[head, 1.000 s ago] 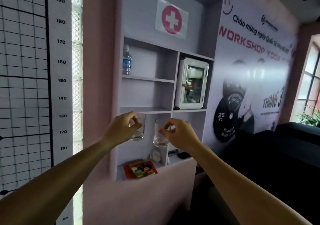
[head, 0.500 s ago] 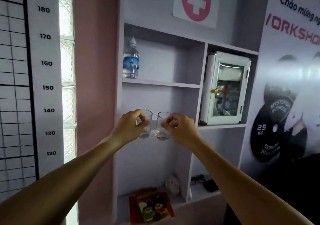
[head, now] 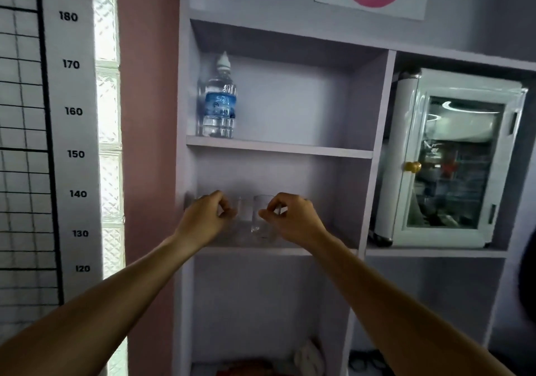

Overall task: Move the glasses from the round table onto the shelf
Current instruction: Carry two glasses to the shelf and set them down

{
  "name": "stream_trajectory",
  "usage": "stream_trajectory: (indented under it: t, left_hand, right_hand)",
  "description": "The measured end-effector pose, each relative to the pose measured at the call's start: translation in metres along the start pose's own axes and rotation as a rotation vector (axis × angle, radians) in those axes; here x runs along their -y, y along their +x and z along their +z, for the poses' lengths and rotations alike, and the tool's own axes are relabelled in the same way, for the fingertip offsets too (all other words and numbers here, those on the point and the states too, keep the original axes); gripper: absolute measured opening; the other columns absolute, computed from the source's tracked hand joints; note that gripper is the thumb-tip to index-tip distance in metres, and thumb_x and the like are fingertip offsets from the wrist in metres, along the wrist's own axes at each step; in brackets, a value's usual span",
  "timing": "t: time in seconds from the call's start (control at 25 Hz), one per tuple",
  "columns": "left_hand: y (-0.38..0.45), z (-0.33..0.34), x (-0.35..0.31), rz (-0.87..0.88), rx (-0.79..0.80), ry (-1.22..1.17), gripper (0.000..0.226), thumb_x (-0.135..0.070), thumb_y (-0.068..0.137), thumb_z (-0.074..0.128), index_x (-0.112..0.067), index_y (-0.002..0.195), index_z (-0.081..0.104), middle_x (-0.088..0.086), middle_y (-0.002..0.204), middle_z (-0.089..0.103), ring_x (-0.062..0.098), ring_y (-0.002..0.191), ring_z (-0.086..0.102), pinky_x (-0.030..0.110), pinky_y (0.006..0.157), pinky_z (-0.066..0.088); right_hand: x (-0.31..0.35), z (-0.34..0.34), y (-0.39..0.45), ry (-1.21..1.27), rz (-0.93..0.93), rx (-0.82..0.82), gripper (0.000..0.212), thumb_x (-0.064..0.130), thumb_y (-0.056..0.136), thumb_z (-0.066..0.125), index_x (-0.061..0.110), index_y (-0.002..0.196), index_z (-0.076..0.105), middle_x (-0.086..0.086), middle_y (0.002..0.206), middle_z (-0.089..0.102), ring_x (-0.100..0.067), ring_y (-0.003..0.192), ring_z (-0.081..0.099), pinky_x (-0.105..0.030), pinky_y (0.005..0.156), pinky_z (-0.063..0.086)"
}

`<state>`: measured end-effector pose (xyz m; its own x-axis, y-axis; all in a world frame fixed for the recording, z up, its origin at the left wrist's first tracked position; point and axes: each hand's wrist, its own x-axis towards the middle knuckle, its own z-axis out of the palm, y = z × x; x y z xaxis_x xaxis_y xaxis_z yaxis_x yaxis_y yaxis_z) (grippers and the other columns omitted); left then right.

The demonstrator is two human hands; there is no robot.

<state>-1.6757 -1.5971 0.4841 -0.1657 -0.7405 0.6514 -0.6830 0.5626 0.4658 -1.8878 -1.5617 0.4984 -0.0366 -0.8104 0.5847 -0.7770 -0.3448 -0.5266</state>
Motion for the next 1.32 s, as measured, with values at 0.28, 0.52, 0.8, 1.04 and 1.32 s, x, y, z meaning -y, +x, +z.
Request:
stream_trajectory:
  t: [0.28, 0.52, 0.8, 1.04, 1.32]
  left_hand:
    - [0.012, 0.014, 0.013, -0.056, -0.024, 0.120, 0.013, -0.022, 0.087, 0.068, -0.012, 0.087, 0.061, 0.009, 0.082, 0.070, 0.030, 0.081, 0.067, 0.034, 0.074, 0.048]
    - [-0.005, 0.020, 0.010, 0.076, -0.102, 0.300, 0.045, -0.049, 0.092, 0.050, -0.014, 0.119, 0.056, 0.019, 0.122, 0.055, 0.036, 0.118, 0.051, 0.051, 0.108, 0.039]
    - [-0.021, 0.027, 0.018, 0.235, -0.076, 0.695, 0.015, -0.026, 0.095, 0.055, -0.016, 0.097, 0.067, 0.013, 0.094, 0.058, 0.035, 0.091, 0.057, 0.052, 0.084, 0.049]
    - [-0.017, 0.033, 0.024, 0.153, 0.025, 0.617, 0.028, -0.028, 0.097, 0.045, -0.016, 0.111, 0.066, 0.009, 0.116, 0.063, 0.027, 0.107, 0.057, 0.038, 0.088, 0.052]
    - [-0.008, 0.038, 0.024, 0.066, 0.093, 0.670, 0.048, -0.039, 0.098, 0.036, -0.011, 0.133, 0.051, 0.013, 0.131, 0.056, 0.031, 0.120, 0.049, 0.039, 0.100, 0.044]
  right_hand:
    - [-0.021, 0.029, 0.032, 0.044, -0.065, 0.035, 0.012, 0.037, 0.078, 0.076, 0.031, 0.073, 0.067, 0.010, 0.082, 0.069, -0.011, 0.080, 0.062, -0.019, 0.065, 0.044]
    - [-0.026, 0.048, 0.046, 0.090, -0.068, 0.055, 0.016, 0.036, 0.078, 0.076, 0.024, 0.084, 0.070, 0.004, 0.088, 0.074, -0.017, 0.085, 0.066, -0.028, 0.070, 0.051]
    - [-0.030, 0.056, 0.049, 0.145, -0.037, -0.023, 0.040, 0.046, 0.074, 0.080, 0.023, 0.090, 0.052, 0.003, 0.091, 0.061, -0.018, 0.075, 0.060, -0.024, 0.057, 0.041]
    - [-0.025, 0.060, 0.053, 0.112, -0.034, 0.040, 0.018, 0.036, 0.082, 0.074, 0.022, 0.084, 0.063, 0.005, 0.080, 0.068, -0.017, 0.075, 0.064, -0.033, 0.067, 0.057]
    - [-0.020, 0.068, 0.049, 0.151, -0.070, 0.094, 0.021, 0.024, 0.084, 0.072, 0.021, 0.106, 0.071, 0.000, 0.102, 0.073, -0.015, 0.089, 0.068, -0.026, 0.075, 0.056]
